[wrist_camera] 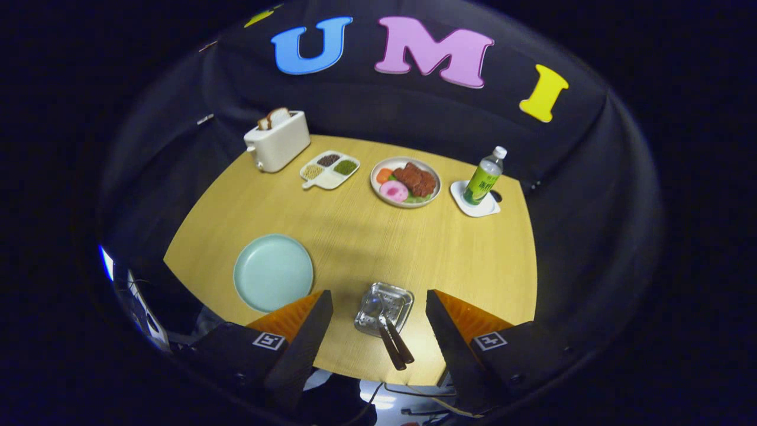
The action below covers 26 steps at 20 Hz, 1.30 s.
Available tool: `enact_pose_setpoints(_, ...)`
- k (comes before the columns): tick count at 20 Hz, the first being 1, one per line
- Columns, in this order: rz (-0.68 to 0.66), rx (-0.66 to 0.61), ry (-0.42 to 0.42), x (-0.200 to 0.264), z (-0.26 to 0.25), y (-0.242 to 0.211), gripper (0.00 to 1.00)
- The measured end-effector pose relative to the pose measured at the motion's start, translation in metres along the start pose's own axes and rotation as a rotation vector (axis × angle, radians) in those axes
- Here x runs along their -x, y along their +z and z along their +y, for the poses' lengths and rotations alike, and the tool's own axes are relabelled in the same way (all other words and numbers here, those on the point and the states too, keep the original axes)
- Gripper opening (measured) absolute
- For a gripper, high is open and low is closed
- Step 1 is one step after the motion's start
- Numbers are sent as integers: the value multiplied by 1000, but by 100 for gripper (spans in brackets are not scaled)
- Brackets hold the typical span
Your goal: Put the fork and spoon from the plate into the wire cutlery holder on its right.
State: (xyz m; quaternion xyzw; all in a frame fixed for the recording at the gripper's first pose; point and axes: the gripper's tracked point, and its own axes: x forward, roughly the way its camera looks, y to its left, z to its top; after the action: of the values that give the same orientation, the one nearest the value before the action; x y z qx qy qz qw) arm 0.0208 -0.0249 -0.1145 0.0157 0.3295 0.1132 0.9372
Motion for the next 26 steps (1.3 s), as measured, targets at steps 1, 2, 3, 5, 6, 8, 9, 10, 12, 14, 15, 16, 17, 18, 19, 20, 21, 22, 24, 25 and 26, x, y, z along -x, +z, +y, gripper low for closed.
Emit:
enact_pose_setpoints(1, -66, -6, -12, 8, -2, 11, 99)
enact_pose_setpoints(2, -128, -3, -29, 17, -4, 23, 99)
enact_pose_setpoints(3, -191, 7, -44, 26, -9, 31, 99)
enact_pose_setpoints(5, -311, 27, -69, 42, -13, 48, 99)
enact_pose_setpoints(6, -373, 25, -70, 50, -13, 55, 99)
enact_pose_setpoints(8, -481, 31, -67, 66, -11, 66, 98)
enact_pose_setpoints(9, -528, 43, -65, 73, -12, 69, 98)
enact_pose_setpoints(10, -558, 55, -58, 79, -10, 70, 98)
enact_pose_setpoints(12, -588, 70, -28, 82, -6, 71, 98)
enact_pose_setpoints(14, -630, 65, -4, 88, -5, 77, 98)
enact_pose_setpoints(15, -657, 56, 2, 92, -5, 81, 98)
enact_pose_setpoints(16, -681, 51, 0, 93, -7, 84, 98)
enact_pose_setpoints(17, -696, 55, -13, 94, -11, 86, 98)
enact_pose_setpoints(18, -693, 61, -27, 91, -15, 85, 98)
enact_pose_setpoints(19, -692, 62, -21, 90, -13, 82, 98)
enact_pose_setpoints(20, -698, 57, -13, 91, -9, 83, 98)
enact_pose_setpoints(21, -700, 55, -8, 89, -9, 82, 98)
enact_pose_setpoints(22, -697, 57, -8, 88, -10, 79, 98)
enact_pose_setpoints(24, -699, 62, -10, 90, -14, 77, 98)
enact_pose_setpoints(25, -704, 66, -14, 91, -15, 78, 98)
enact_pose_setpoints(26, -709, 70, -17, 90, -18, 79, 98)
